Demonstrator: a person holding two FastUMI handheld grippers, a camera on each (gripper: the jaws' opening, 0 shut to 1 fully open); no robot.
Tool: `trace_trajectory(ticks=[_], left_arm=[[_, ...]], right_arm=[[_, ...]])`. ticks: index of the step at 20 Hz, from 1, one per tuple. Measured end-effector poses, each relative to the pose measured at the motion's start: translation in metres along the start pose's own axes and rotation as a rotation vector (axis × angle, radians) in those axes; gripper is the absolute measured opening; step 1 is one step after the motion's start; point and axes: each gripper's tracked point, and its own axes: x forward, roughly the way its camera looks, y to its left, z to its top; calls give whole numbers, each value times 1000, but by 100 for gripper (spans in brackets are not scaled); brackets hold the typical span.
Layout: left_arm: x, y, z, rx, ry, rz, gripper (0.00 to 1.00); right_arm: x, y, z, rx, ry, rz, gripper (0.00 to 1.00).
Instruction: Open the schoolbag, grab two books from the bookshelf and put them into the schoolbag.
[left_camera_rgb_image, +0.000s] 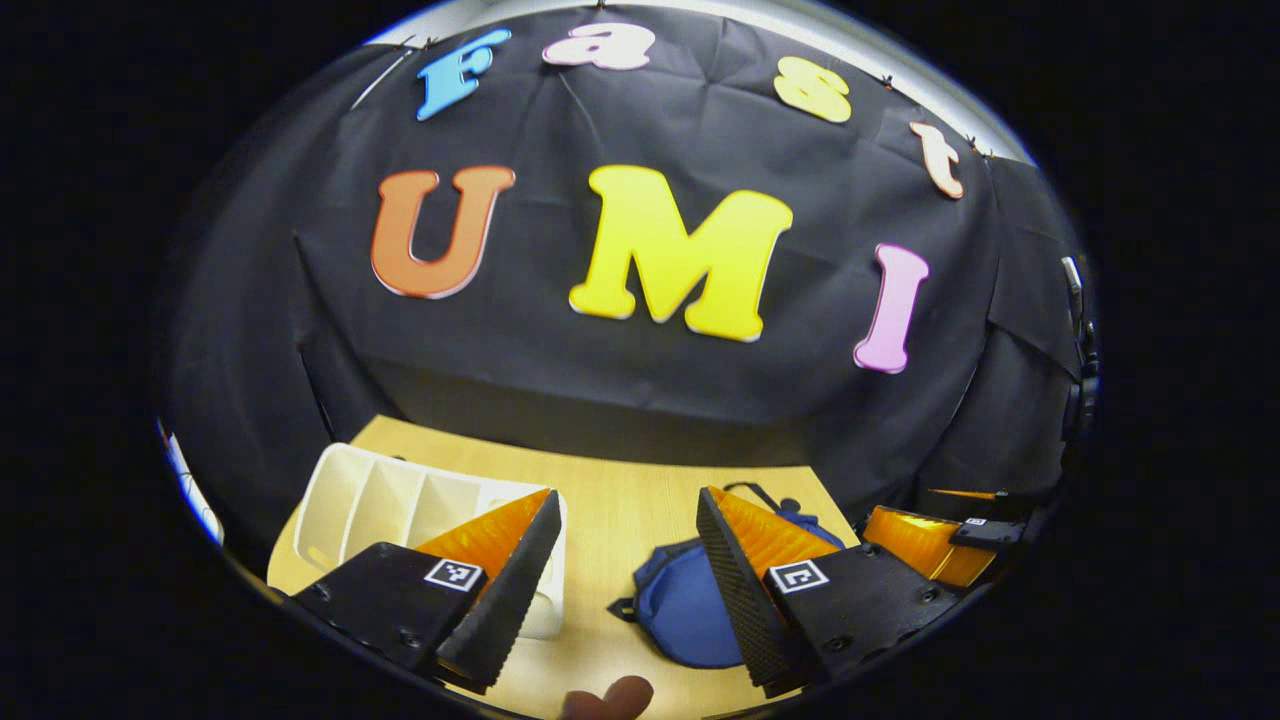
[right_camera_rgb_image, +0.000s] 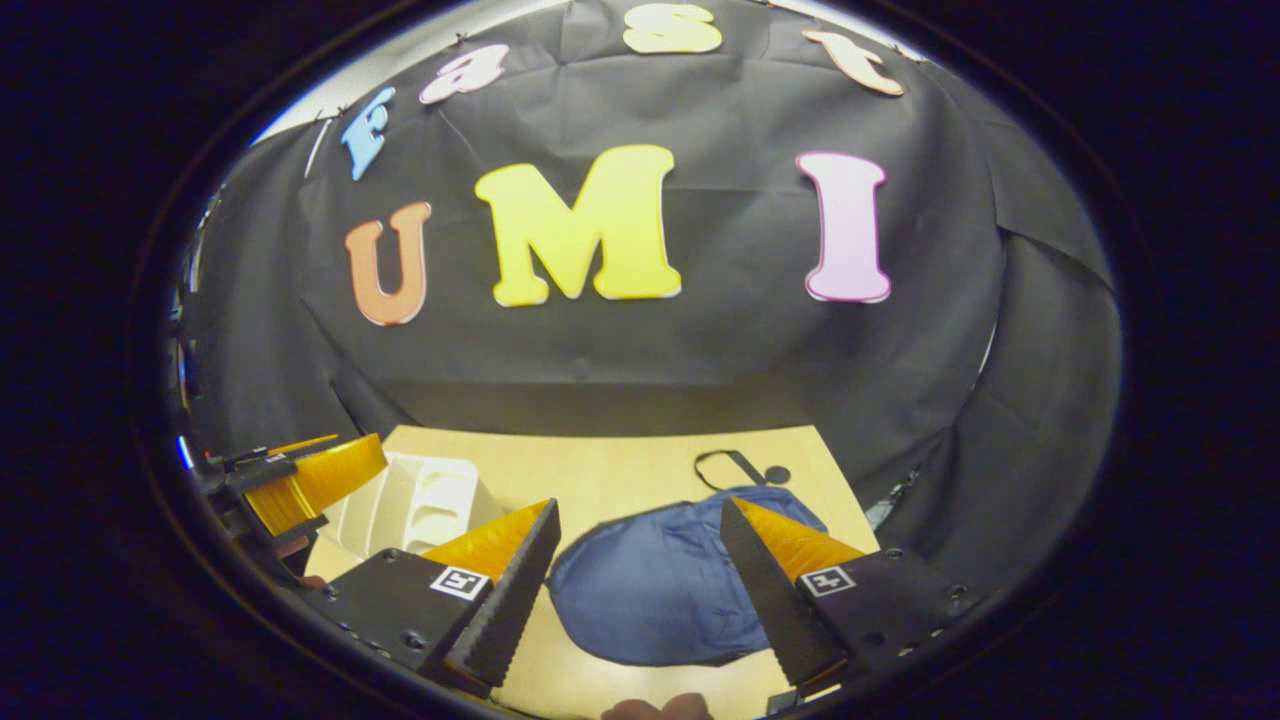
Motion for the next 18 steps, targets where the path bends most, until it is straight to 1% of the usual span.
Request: trace_trajectory(ticks=[1,2,5,6,7,9,10,12,13,15,17,18], left_arm=[[-5,8,11,26,-41,11,90],[-10,14,20,51,-84,27,95],[-34,30,40,99,-165,51,97],[-47,32,50,110,-206,54,98],[-59,34,59,120,-255,49,98],[-86,40,75,144,-340,42,97],[-95,41,76,150,-362,53,98],[-111,48,80,155,-382,71,98],[-118,49,82,173,-394,74,97],[-134,53,88,230,-427,105,98],[-147,57,91,260,-444,123,97],[-149,56,90,256,-447,126,97]], right_arm=[[-4,10,8,-3,-38,18,97],[-7,20,14,-9,-72,35,97],[-21,46,32,-47,-178,68,97],[-28,49,38,-50,-222,58,99],[-38,51,46,-49,-279,43,96],[-53,57,56,-50,-374,8,97],[-62,61,55,-47,-413,-11,94],[-78,71,56,-35,-455,-18,94],[-90,76,54,-26,-482,-14,96],[-109,83,55,-42,-540,-20,99],[-122,91,52,-67,-572,-31,97],[-127,96,50,-64,-575,-31,96]])
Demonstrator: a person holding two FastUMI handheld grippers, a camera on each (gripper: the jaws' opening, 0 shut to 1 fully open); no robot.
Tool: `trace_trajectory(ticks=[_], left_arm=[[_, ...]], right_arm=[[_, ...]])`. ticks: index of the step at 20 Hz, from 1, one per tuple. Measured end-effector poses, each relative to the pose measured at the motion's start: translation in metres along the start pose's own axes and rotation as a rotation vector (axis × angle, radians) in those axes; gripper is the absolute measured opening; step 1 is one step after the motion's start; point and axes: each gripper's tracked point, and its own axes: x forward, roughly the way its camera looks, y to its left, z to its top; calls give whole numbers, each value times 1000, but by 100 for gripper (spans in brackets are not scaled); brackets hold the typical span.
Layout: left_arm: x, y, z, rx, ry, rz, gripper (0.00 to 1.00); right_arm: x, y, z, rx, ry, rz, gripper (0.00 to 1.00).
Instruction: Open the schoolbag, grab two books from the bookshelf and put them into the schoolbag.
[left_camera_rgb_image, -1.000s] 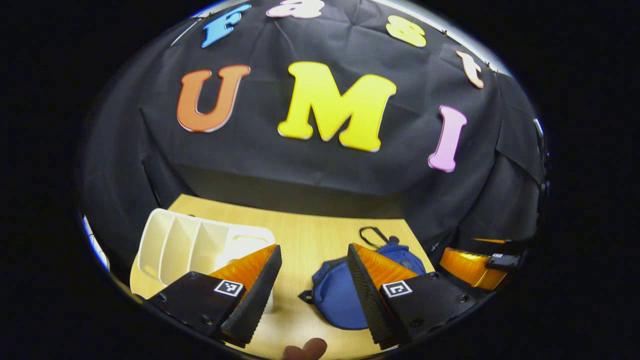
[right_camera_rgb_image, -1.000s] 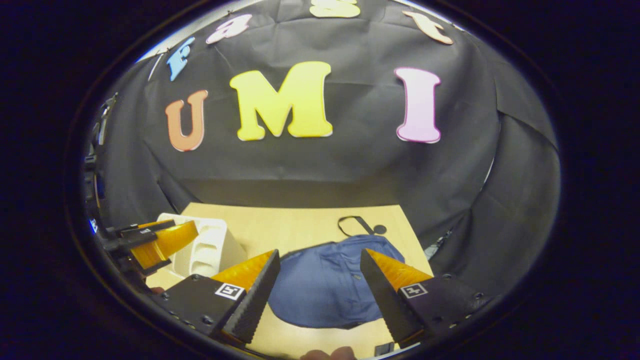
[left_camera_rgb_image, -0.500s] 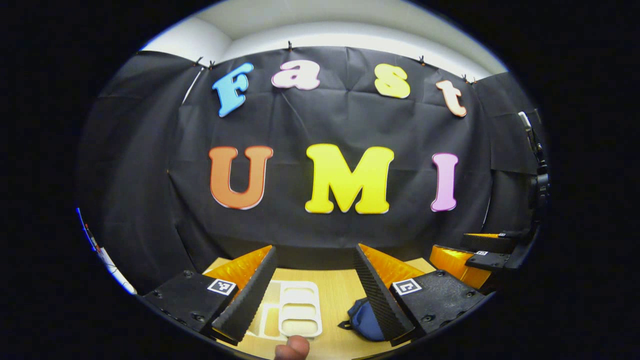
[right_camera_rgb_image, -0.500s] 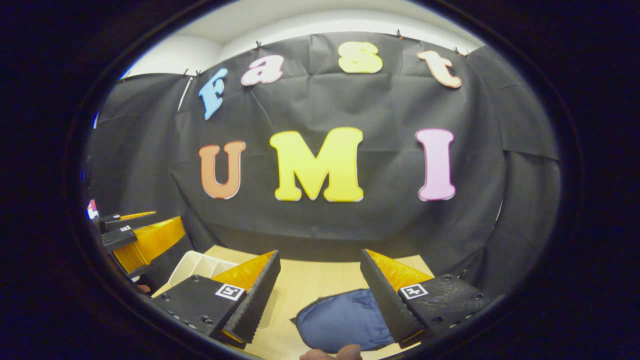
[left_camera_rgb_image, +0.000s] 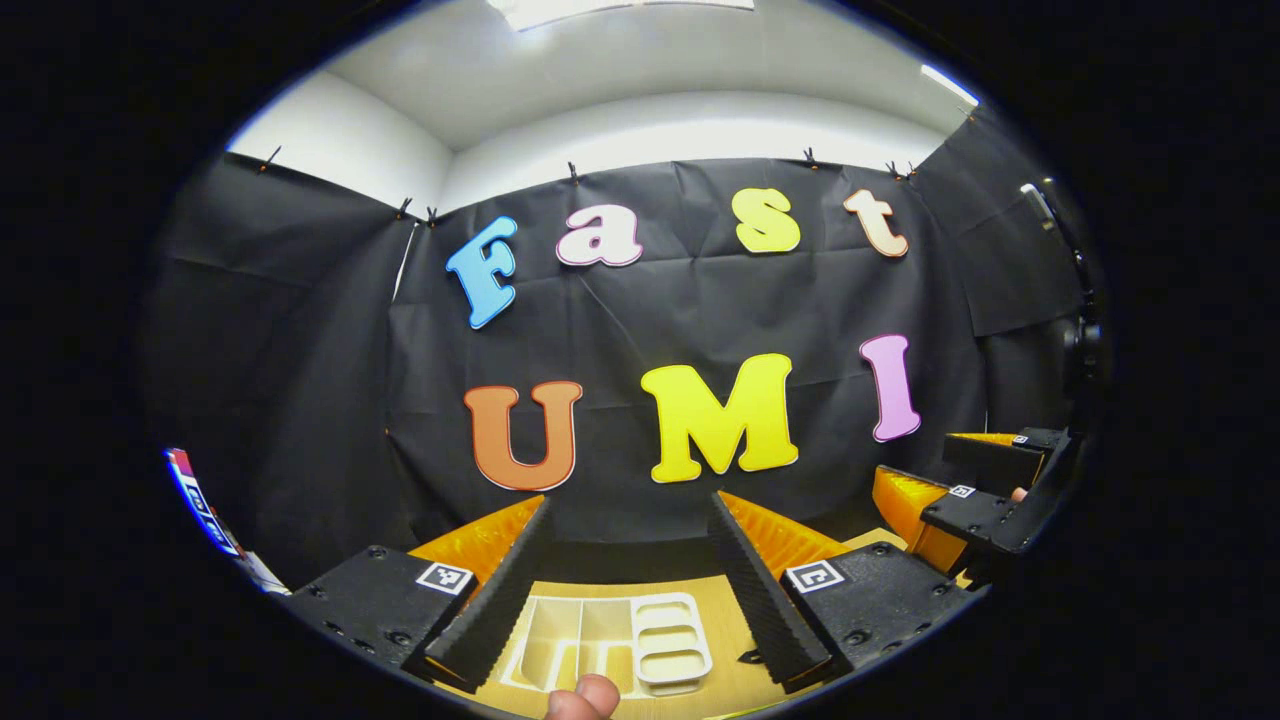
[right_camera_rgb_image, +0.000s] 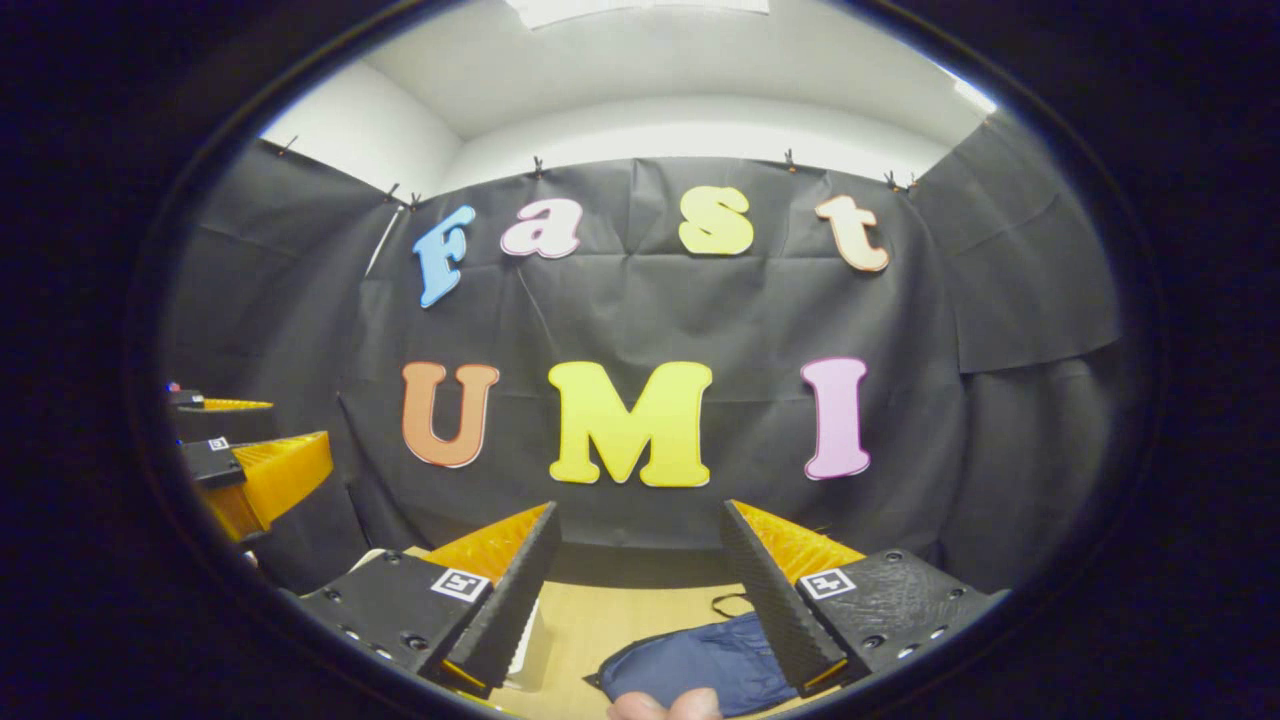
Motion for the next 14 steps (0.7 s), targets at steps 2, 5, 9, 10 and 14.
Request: trace_trajectory(ticks=[2,5,9,10,14], left_arm=[[-1,1,2,-30,-2,9,97],[-1,4,-1,-70,9,25,97],[0,10,-4,-114,37,30,97],[0,17,-4,-119,41,35,98],[3,22,-7,-117,43,37,98]], right_arm=[[-7,4,1,13,-2,-5,96],[-8,8,-2,18,11,-4,94],[-8,12,5,20,14,3,94],[-7,11,8,23,9,-5,97],[-7,7,7,29,14,-27,94]])
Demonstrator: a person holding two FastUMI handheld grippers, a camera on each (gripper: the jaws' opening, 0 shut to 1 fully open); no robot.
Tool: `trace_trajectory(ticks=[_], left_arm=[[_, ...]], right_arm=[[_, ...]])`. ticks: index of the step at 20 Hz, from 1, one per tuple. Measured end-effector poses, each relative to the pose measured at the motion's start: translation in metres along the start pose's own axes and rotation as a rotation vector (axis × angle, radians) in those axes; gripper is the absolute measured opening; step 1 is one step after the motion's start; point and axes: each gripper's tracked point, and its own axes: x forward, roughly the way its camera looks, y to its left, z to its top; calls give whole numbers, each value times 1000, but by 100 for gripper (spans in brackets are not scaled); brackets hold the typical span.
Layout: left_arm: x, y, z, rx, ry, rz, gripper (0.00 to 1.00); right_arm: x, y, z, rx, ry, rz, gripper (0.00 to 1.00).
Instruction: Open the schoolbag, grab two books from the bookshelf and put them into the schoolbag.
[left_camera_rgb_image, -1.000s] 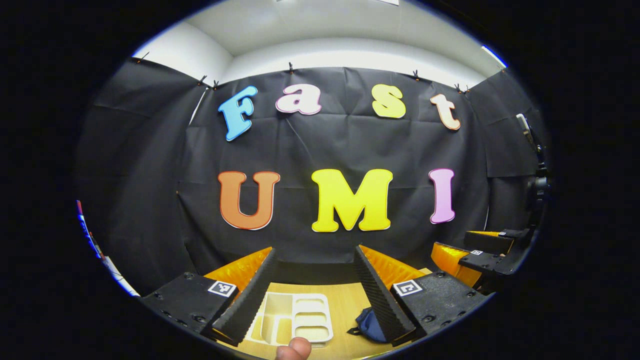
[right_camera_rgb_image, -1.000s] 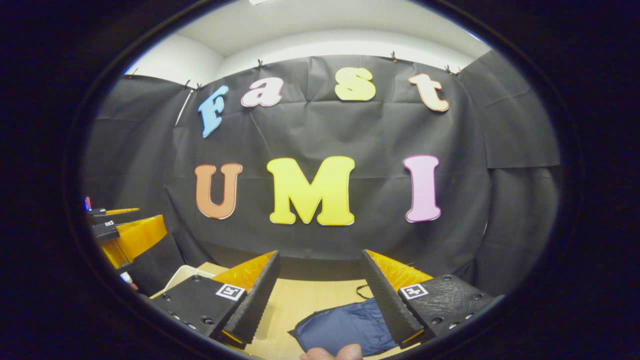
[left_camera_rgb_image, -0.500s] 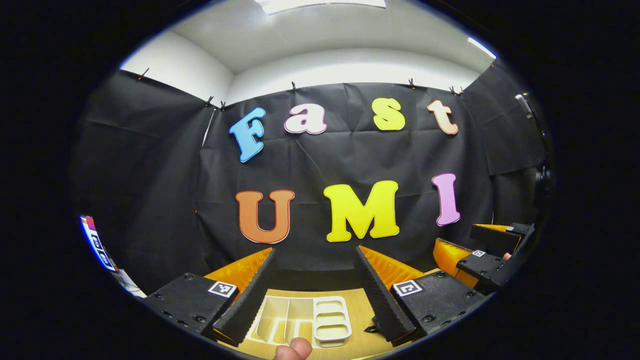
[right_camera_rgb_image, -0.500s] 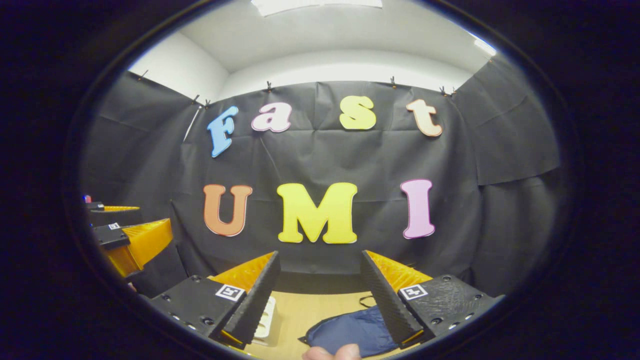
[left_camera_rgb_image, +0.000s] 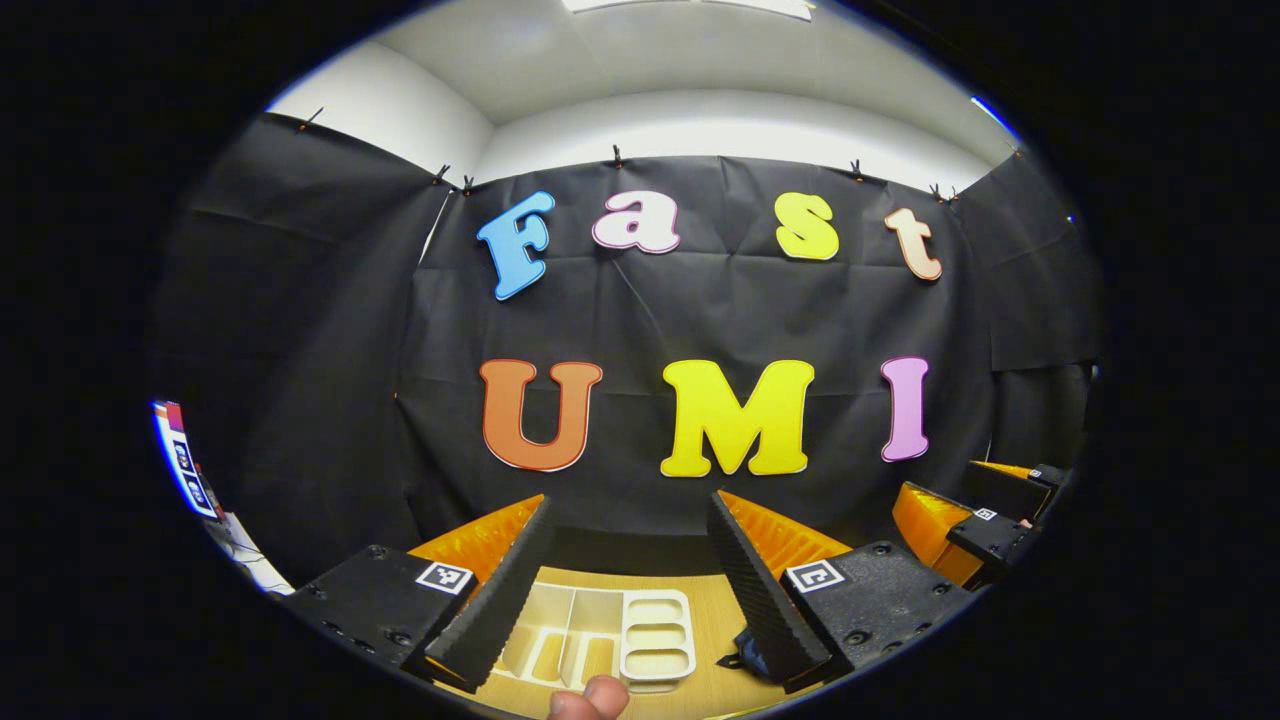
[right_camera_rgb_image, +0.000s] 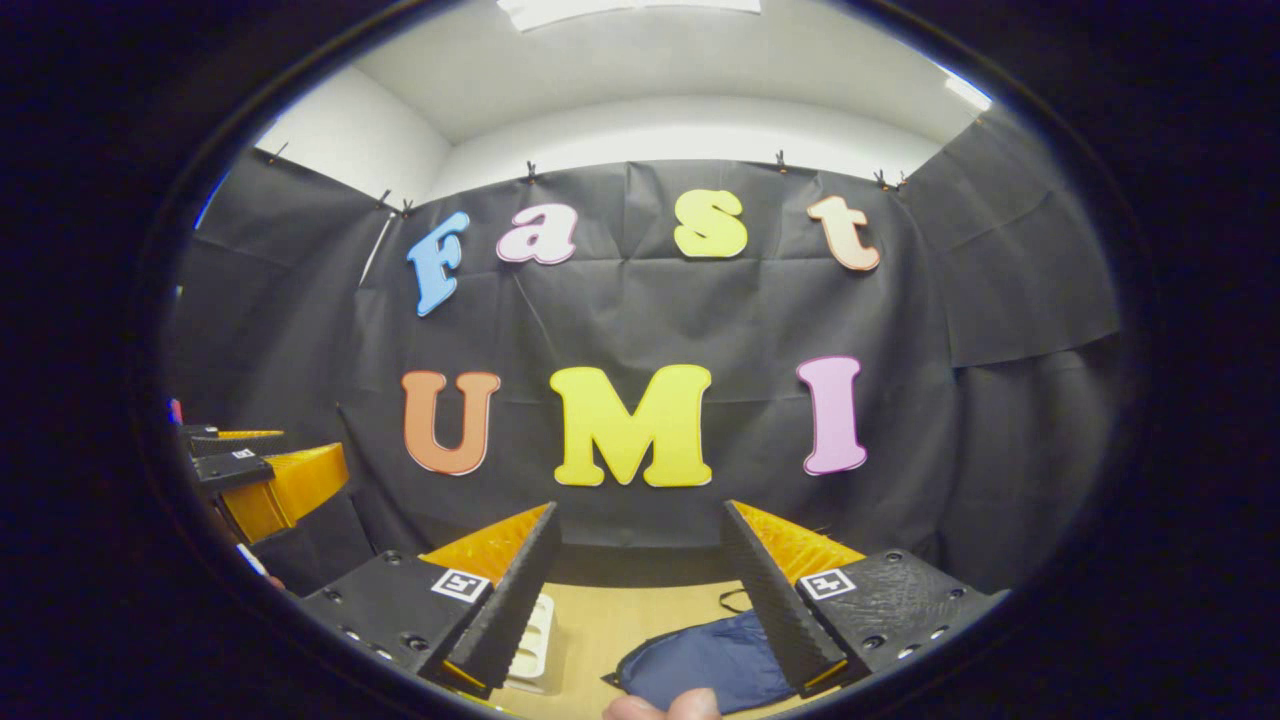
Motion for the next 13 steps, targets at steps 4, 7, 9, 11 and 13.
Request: trace_trajectory(ticks=[4,7,9,11,13], left_arm=[[0,-3,2,0,0,-18,97],[0,-1,2,2,1,-16,97],[-1,1,4,4,1,-9,98],[-3,2,5,4,-2,-6,98],[-5,3,9,9,-3,0,98]], right_arm=[[2,0,0,-3,1,-6,96],[1,-1,-3,4,10,-12,94],[2,0,-3,11,12,-13,96],[3,4,-6,12,19,-5,94],[4,9,-7,10,24,8,94]])
